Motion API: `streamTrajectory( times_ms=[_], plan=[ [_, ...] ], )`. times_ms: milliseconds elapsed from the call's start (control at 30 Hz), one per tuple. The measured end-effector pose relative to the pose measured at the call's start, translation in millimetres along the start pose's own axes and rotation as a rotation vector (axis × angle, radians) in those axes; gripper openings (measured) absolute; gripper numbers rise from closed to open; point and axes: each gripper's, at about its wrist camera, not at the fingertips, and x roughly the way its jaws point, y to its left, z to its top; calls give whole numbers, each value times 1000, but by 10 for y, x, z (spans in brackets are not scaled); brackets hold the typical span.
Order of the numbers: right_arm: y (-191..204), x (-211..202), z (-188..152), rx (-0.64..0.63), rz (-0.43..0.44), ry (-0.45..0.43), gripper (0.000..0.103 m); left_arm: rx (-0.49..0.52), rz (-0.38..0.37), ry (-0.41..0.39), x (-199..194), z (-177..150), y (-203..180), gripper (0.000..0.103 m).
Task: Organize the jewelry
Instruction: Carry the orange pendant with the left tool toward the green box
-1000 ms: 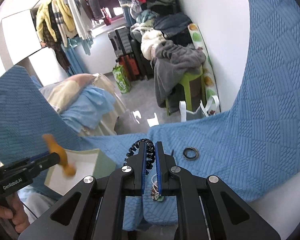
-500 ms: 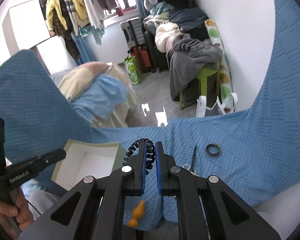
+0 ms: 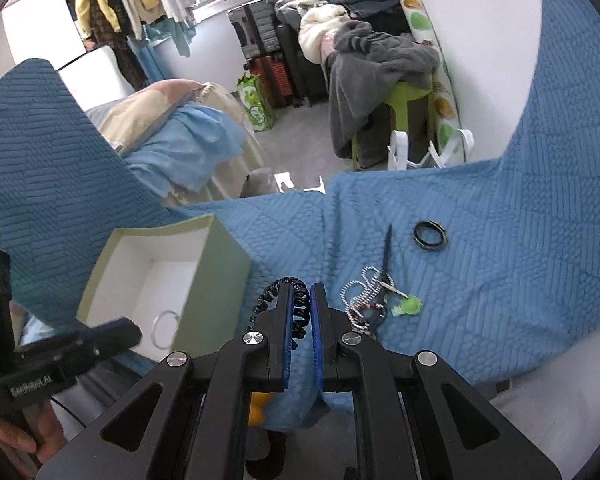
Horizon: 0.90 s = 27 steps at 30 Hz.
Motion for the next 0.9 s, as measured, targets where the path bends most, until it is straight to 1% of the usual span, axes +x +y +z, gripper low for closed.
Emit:
streamTrajectory(
  times_ms=[133,233,400,433,467,500,533,567,733,800,900],
  plan=[
    [-148,-2,-74,15,-11,2,7,15,7,29,179,-151,-104,24],
    [-265,32,-156,33,-13,12,7,8,58,76,370,-297,-68,24],
    [-401,78,-268,51,-15,22,7,-11,140,137,604,-449,76,24],
    [-417,85,-283,51,-19,23,7,-10,166,152,658,-465,102,25],
    [-437,89,-300,53,-20,23,7,-11,173,168,702,-478,122,26],
    [-447,93,-305,56,-18,24,7,-14,172,185,745,-498,138,34],
    [-463,95,-315,60,-16,24,7,-11,185,208,807,-523,146,43],
    [-481,98,-327,64,-15,25,7,-4,205,212,833,-540,148,45],
    [-504,99,-343,60,-25,23,7,33,269,251,985,-583,187,45],
    [-471,101,-339,30,-58,21,7,29,269,267,1025,-594,217,45],
    [-466,107,-351,23,-55,24,7,43,280,277,1081,-603,218,45]
  ],
)
